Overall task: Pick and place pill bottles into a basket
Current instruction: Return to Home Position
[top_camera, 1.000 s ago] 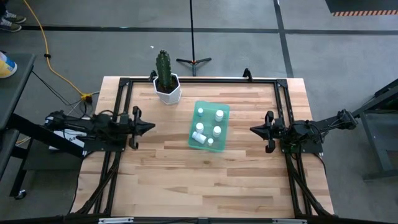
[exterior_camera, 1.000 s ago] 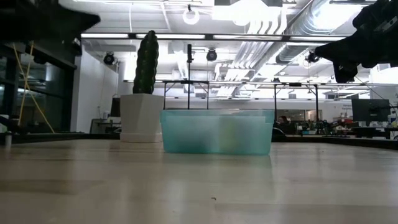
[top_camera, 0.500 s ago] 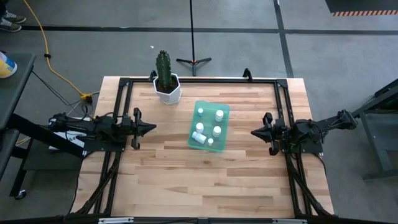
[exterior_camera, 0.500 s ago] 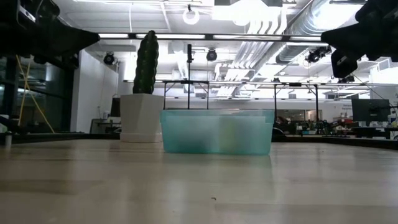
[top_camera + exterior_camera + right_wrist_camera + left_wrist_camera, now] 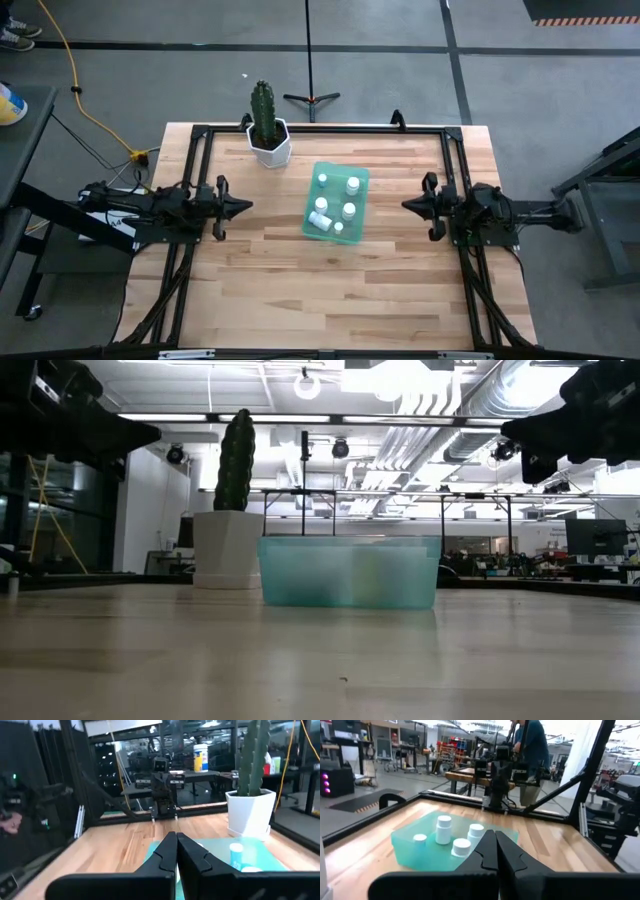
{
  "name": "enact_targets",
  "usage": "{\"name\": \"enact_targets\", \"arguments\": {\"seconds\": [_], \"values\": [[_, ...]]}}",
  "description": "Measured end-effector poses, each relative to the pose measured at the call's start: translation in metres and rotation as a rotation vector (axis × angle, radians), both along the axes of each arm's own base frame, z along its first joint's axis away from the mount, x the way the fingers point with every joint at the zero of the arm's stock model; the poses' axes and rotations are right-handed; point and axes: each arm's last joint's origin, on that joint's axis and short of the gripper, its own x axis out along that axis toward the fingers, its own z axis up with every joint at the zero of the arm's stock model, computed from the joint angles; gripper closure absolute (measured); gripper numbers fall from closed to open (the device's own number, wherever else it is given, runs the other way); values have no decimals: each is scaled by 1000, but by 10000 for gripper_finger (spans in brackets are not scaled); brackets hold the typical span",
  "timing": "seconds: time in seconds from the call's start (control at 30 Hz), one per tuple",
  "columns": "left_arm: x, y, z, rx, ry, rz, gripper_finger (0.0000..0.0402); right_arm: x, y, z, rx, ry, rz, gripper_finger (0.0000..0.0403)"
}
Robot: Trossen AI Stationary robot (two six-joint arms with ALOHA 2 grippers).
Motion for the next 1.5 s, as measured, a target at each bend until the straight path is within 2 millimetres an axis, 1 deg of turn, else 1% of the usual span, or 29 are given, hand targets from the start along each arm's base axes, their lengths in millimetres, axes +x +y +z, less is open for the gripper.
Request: {"name": "enact_targets", "arguments": {"seconds": [0.1,0.33,0.57,0.8,1.0,1.23,1.37,1.5], "values": [[0,0,0,0,0,-5,379,0,-1,0,-41,4,5,403],[0,0,0,41,6,-7,379,0,-2,-9,-26,88,33,403],[0,-1,0,86,12,-24,379,0,-2,-9,-33,90,27,403],[0,2,0,90,13,75,379,0,-4,-7,-31,77,-50,403],[1,2,0,127,17,4,379,0,-4,-6,-24,59,-53,403],[2,11,4,133,-36,-92,379,0,-2,-5,17,51,-24,403],[2,18,-7,78,80,-50,379,0,-2,-5,16,56,-24,403],[2,21,-3,60,35,-66,379,0,-2,-6,3,61,-23,403]]}}
